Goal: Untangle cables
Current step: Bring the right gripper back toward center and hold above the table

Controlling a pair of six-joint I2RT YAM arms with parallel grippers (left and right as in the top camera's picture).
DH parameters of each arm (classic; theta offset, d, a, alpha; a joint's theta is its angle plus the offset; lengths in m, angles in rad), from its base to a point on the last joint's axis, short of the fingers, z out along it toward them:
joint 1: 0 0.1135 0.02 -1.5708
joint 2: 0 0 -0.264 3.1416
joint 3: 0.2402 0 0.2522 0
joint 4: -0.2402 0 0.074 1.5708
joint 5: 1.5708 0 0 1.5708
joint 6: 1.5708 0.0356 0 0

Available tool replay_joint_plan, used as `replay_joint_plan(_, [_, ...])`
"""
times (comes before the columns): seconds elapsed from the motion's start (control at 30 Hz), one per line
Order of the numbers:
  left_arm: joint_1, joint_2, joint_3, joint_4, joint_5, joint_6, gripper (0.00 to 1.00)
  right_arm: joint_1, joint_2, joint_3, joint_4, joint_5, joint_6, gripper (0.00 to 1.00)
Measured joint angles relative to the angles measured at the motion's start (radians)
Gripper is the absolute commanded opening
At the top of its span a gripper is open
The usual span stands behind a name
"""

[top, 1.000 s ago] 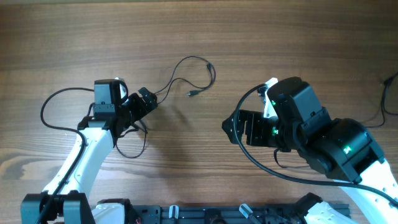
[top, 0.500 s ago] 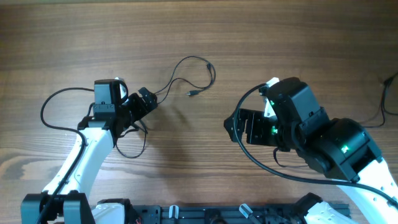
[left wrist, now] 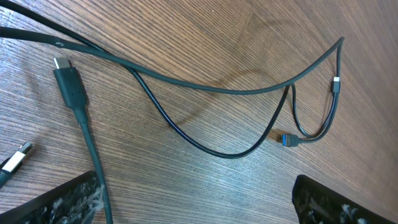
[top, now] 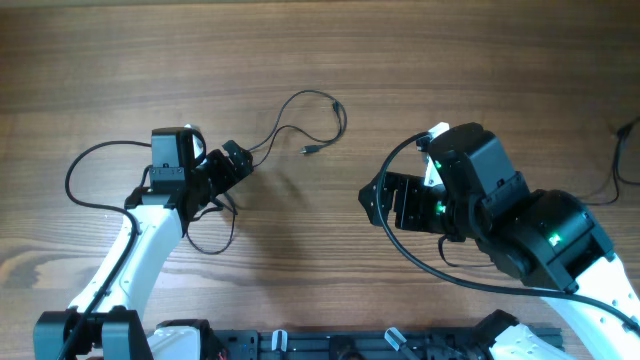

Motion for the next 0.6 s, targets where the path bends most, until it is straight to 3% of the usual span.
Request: replay_joint_plan(0.6, [0.0,0.0,0.0,0.0,0.0,0.0,1.0,0.0,0.0,0.0,0.008,0.004,0.0,1.0])
